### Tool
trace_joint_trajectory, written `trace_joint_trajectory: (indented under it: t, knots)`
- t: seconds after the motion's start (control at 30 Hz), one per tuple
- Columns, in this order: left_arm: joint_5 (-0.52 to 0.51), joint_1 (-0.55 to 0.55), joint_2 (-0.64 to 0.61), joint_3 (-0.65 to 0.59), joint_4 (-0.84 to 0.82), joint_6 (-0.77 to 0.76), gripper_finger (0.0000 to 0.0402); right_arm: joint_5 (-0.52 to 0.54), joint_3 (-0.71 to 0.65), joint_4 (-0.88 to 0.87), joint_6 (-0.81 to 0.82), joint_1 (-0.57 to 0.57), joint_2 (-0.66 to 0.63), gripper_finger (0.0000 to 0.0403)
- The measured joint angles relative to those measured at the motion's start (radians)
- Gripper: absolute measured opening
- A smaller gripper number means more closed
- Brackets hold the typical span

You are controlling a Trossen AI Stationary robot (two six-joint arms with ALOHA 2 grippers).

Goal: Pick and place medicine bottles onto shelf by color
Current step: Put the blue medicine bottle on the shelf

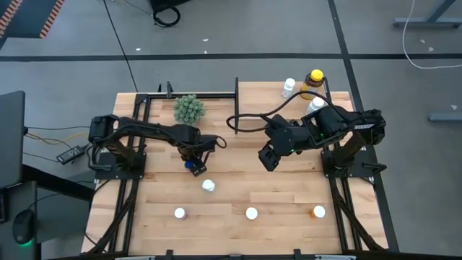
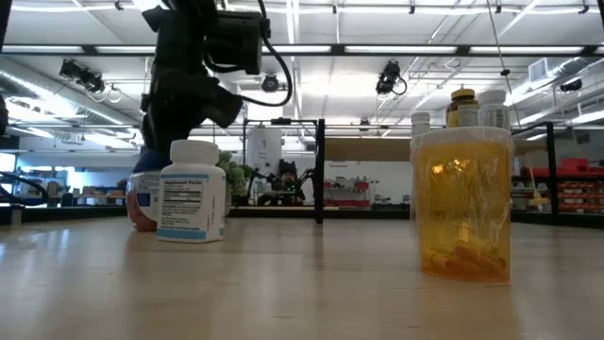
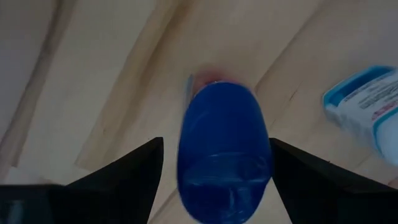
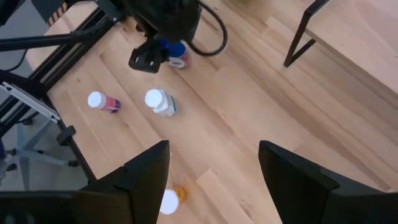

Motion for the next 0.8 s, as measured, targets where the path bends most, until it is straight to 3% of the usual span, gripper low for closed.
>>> trace_joint_trajectory:
  t: [0.33, 0.63, 0.8]
  knots:
    - [0.014, -0.007, 0.03, 0.0, 0.012, 0.047, 0.0279, 0.008, 0.0, 0.0, 0.007, 0.0, 0.0, 0.0255]
    - [0.014, -0.007, 0.03, 0.004, -0.011, 0.069, 0.0211, 0.008, 0.0, -0.001, 0.011, 0.0, 0.0, 0.0255]
    - [0.016, -0.001, 0.03, 0.09, -0.093, 0.099, 0.019, -0.025, 0.0, -0.001, 0.027, 0.003, 0.0, 0.0255]
